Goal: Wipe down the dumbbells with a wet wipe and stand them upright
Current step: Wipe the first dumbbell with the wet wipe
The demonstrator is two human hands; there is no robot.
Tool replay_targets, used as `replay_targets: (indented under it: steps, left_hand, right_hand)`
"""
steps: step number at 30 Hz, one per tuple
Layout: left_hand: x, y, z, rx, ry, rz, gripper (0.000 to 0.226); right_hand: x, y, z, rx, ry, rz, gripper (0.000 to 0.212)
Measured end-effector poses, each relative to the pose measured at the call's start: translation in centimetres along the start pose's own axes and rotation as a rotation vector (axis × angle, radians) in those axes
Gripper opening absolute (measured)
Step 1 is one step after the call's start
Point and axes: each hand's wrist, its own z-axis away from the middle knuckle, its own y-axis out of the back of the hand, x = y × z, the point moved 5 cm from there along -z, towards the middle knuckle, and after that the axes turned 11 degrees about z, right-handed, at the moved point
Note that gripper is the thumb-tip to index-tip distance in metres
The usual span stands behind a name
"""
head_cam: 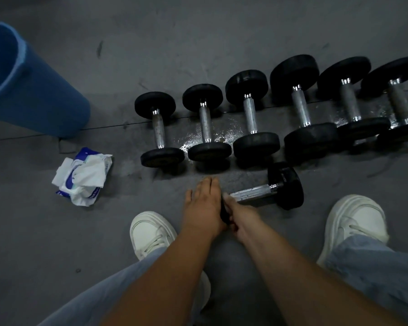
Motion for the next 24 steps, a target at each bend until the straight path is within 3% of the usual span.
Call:
replay_targets:
  steps: [4, 8, 13, 16, 20, 24]
  left_hand:
    - [0.1, 0.1, 0.0, -0.007, 0.015, 0.007, 0.102]
    - [0.1, 0.0, 0.1, 0.004, 0.000, -0.001, 0.105]
    - [0.0, 0.1, -0.2, -0.016, 0.019, 0.016, 0.105]
    - [0.1, -0.1, 0.1, -0.013, 0.011, 0.015, 0.103]
    - [-0.1, 0.3, -0.5, -0.042, 0.011, 0.001, 0.107]
    - [0.0, 0.4, -0.4, -0.040, 0.013, -0.003, 0.111]
  right_hand:
    - [-0.9, -0.4, 0.1, 0.135, 0.037, -0.015, 0.033]
    - [0.2, 0.0, 0.6, 0.021, 0.131, 0.020, 0.019]
    - [-0.5, -0.8, 0.0, 0.026, 0.027, -0.110, 0.025]
    - [0.4, -0.1, 0.4, 0.007, 0.105, -0.059, 0.014]
    - [-0.4, 0.2, 0.8, 0.005, 0.087, -0.072, 0.025]
    - [-0.4, 0.1, 1.2, -0.072, 0.041, -0.062, 0.023]
